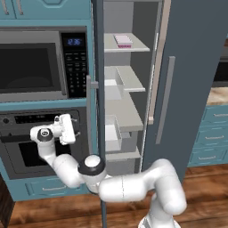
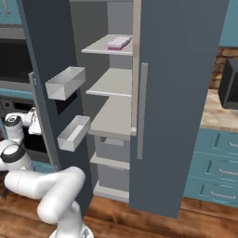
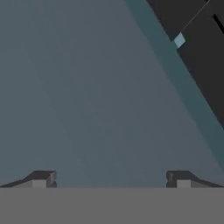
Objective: The ice cube tray has been filled with water. Take the tray and place it in the freezer to make ice. Close the freezer door after placing the tray.
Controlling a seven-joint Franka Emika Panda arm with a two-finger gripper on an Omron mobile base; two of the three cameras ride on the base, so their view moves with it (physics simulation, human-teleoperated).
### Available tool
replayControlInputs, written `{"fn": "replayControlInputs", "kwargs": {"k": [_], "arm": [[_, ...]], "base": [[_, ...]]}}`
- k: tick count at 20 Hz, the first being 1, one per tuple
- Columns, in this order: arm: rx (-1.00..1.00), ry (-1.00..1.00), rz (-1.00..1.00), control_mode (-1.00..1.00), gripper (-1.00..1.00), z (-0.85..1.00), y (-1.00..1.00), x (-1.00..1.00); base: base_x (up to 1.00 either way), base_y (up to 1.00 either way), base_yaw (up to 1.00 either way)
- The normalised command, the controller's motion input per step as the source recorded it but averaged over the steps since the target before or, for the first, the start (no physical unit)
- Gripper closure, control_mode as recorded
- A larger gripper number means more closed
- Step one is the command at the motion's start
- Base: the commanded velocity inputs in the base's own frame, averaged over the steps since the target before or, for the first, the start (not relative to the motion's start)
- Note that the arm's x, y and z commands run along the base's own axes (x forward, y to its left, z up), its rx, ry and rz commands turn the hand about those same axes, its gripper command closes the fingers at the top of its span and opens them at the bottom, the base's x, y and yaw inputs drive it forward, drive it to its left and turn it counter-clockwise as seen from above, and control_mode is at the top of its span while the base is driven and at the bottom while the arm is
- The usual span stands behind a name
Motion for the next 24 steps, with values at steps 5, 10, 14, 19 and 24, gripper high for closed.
{"fn": "replayControlInputs", "kwargs": {"k": [5, 10, 14, 19, 24], "arm": [[0.06, 0.20, -0.05, -1.00, -1.00, -0.31, -0.90, 0.41], [0.11, 0.01, -0.18, -1.00, -1.00, -0.20, -1.00, -0.13], [0.24, 0.00, -0.02, -1.00, -1.00, -0.04, -1.00, -0.38], [0.34, 0.00, 0.18, -1.00, -1.00, 0.00, -1.00, -0.53], [0.33, 0.00, 0.33, -1.00, -1.00, 0.00, -1.00, -0.38]], "base": [[0.00, 0.00, 0.00], [0.00, 0.00, 0.00], [0.00, 0.00, 0.00], [0.00, 0.00, 0.00], [0.00, 0.00, 0.00]]}}
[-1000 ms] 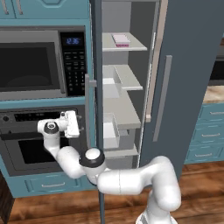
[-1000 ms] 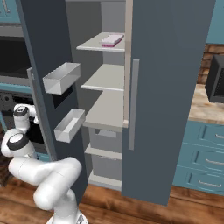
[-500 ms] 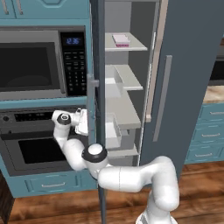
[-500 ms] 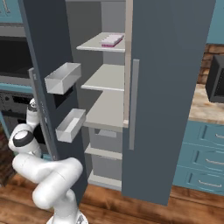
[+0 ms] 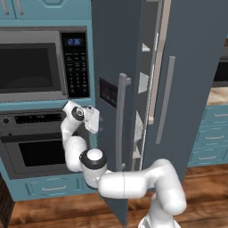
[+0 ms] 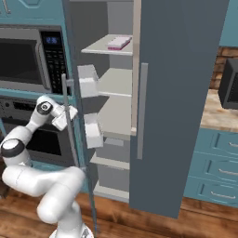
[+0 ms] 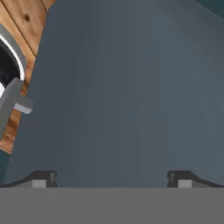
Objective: The ice cube tray has been filled with water. Take the tray and place it in the freezer to make ice. Close the freezer door after placing the tray.
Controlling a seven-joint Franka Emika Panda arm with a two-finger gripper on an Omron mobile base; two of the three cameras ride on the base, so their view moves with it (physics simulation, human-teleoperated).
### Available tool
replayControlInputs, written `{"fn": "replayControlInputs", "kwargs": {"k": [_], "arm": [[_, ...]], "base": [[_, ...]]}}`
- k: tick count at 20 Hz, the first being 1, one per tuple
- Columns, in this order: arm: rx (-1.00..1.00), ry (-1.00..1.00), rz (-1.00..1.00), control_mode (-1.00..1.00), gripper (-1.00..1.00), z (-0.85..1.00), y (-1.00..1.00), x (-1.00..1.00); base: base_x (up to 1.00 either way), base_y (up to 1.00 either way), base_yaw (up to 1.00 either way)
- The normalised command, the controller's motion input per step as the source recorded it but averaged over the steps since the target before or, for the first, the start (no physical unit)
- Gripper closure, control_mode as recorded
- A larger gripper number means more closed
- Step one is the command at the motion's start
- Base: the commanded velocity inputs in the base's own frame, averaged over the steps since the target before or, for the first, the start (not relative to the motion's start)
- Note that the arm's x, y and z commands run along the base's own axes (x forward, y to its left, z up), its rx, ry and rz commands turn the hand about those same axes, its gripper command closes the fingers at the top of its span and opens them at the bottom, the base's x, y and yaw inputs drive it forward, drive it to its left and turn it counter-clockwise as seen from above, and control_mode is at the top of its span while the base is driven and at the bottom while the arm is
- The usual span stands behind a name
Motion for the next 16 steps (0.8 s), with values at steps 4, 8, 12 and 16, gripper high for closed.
{"fn": "replayControlInputs", "kwargs": {"k": [4, 8, 12, 16], "arm": [[0.28, -0.05, 0.43, -1.00, -1.00, 0.00, -1.00, -0.45], [0.21, -0.12, 0.47, -1.00, -1.00, 0.00, -1.00, -0.53], [0.20, -0.17, 0.47, -1.00, -1.00, 0.00, -1.00, -0.10], [0.16, -0.20, 0.47, -1.00, -1.00, 0.04, -0.91, 0.55]], "base": [[0.00, 0.00, 0.00], [0.00, 0.00, 0.00], [0.00, 0.00, 0.00], [0.00, 0.00, 0.00]]}}
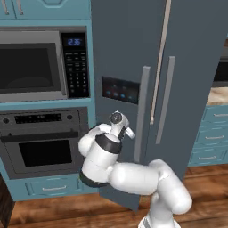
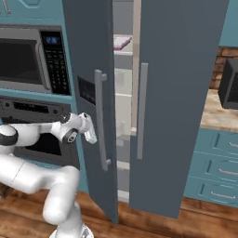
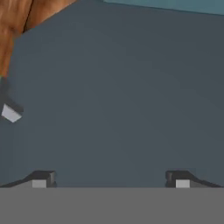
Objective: The ice cube tray has been filled with water. Take the tray and place it in the freezer to make ice. Close the freezer door after placing the tray.
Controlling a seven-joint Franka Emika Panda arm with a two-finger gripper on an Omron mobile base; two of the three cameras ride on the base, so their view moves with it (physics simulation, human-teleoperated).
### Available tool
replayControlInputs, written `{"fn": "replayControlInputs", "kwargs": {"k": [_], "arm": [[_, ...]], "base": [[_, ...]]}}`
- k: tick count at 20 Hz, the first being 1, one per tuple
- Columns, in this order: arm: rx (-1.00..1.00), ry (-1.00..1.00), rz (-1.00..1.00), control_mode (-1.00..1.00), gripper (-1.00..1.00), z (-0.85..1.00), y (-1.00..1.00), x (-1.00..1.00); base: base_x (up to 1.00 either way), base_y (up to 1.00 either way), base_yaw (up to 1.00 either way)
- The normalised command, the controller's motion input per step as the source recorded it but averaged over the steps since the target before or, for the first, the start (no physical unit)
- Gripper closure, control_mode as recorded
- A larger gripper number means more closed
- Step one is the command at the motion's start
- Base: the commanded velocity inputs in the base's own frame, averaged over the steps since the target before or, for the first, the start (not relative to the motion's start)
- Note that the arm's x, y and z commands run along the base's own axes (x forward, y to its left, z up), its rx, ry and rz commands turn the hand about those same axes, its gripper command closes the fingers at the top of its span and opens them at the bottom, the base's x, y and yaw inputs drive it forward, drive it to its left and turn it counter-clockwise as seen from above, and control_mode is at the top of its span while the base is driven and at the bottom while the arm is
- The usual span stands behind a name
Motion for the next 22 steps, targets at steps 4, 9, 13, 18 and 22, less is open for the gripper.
{"fn": "replayControlInputs", "kwargs": {"k": [4, 9, 13, 18, 22], "arm": [[0.05, -0.15, 0.37, -1.00, -1.00, 0.08, -0.50, 0.99], [0.00, -0.04, 0.25, -1.00, -1.00, 0.09, -0.18, 1.00], [0.02, 0.01, 0.25, -1.00, -1.00, 0.22, -0.29, 1.00], [0.10, 0.15, 0.28, -1.00, -1.00, 0.29, -0.42, 1.00], [0.10, 0.28, 0.26, -1.00, -1.00, 0.07, -0.23, 0.94]], "base": [[0.00, 0.00, 0.00], [0.00, 0.00, 0.00], [0.00, 0.00, 0.00], [0.00, 0.00, 0.00], [0.00, 0.00, 0.00]]}}
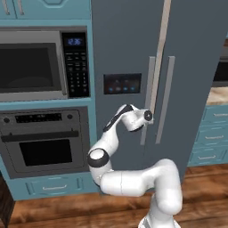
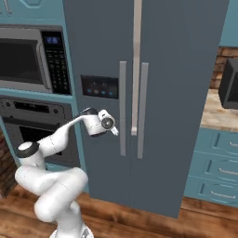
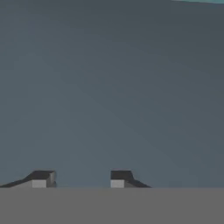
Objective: The ice cube tray has been filled with water. Take the tray and place it in the freezer to make ice. Close the freezer door after placing the tray.
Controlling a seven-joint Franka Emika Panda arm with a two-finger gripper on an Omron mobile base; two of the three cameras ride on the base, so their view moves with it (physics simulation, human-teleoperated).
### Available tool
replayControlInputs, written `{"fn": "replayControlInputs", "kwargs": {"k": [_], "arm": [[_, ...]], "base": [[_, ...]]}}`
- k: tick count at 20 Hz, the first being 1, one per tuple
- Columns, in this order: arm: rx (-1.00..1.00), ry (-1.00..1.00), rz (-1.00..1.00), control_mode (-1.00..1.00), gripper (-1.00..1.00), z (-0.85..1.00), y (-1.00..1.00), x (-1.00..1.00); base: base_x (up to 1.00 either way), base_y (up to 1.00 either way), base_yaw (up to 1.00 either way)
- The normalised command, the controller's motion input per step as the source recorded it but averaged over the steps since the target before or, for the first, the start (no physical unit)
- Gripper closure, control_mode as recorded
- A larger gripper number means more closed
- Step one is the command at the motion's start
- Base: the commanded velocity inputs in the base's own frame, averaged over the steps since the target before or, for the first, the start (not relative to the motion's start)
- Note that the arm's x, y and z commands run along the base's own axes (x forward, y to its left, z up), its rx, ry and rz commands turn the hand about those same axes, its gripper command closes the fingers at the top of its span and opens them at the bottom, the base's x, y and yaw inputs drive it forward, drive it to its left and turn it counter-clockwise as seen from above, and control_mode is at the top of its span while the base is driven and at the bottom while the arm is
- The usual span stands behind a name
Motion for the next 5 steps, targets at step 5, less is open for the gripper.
{"fn": "replayControlInputs", "kwargs": {"k": [5], "arm": [[0.05, 0.18, 0.08, -1.00, -1.00, 0.01, -0.04, 0.21]], "base": [[0.00, 0.00, 0.00]]}}
